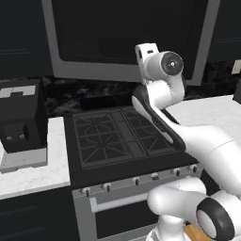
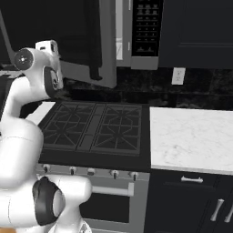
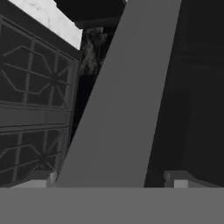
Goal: Pick the cucumber from the sink and place it in the bowl. Then pick the bowl and place it in the microwave. Then close the microwave door and press the start button.
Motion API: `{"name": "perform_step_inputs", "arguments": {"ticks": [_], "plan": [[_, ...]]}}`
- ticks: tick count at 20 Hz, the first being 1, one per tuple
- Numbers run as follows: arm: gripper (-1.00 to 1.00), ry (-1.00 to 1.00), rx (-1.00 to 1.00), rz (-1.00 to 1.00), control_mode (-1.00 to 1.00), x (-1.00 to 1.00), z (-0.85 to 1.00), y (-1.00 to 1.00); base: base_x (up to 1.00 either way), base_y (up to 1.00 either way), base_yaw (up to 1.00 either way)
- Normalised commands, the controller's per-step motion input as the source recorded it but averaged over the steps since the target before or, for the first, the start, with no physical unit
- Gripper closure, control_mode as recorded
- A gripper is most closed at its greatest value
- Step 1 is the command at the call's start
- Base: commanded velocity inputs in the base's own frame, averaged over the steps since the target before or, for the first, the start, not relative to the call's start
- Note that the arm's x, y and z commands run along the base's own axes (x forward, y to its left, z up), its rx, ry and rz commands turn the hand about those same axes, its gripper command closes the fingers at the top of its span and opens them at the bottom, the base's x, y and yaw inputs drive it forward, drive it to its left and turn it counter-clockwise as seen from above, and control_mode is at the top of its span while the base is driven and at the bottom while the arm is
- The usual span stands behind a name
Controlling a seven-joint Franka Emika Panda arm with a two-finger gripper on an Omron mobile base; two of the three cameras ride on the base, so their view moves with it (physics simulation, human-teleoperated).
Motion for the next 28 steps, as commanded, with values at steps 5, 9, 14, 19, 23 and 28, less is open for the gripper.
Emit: {"name": "perform_step_inputs", "arguments": {"ticks": [5,9,14,19,23,28], "plan": [[-1.0,0.13,0.1,0.3,-1.0,1.0,0.0,-0.31,0.0,0.0,0.0],[-1.0,0.05,0.03,0.34,-1.0,1.0,-0.05,-0.2,0.0,0.0,0.0],[-1.0,-0.01,0.0,0.34,-1.0,0.89,-0.18,-0.01,0.0,0.0,0.0],[-1.0,-0.09,-0.03,0.27,-1.0,-0.12,-0.03,0.01,0.0,0.0,0.0],[-1.0,-0.09,0.0,0.31,-1.0,-1.0,0.0,-0.01,0.0,0.0,0.0],[-1.0,-0.04,0.01,0.31,-1.0,-1.0,0.0,-0.45,0.0,0.0,0.0]]}}
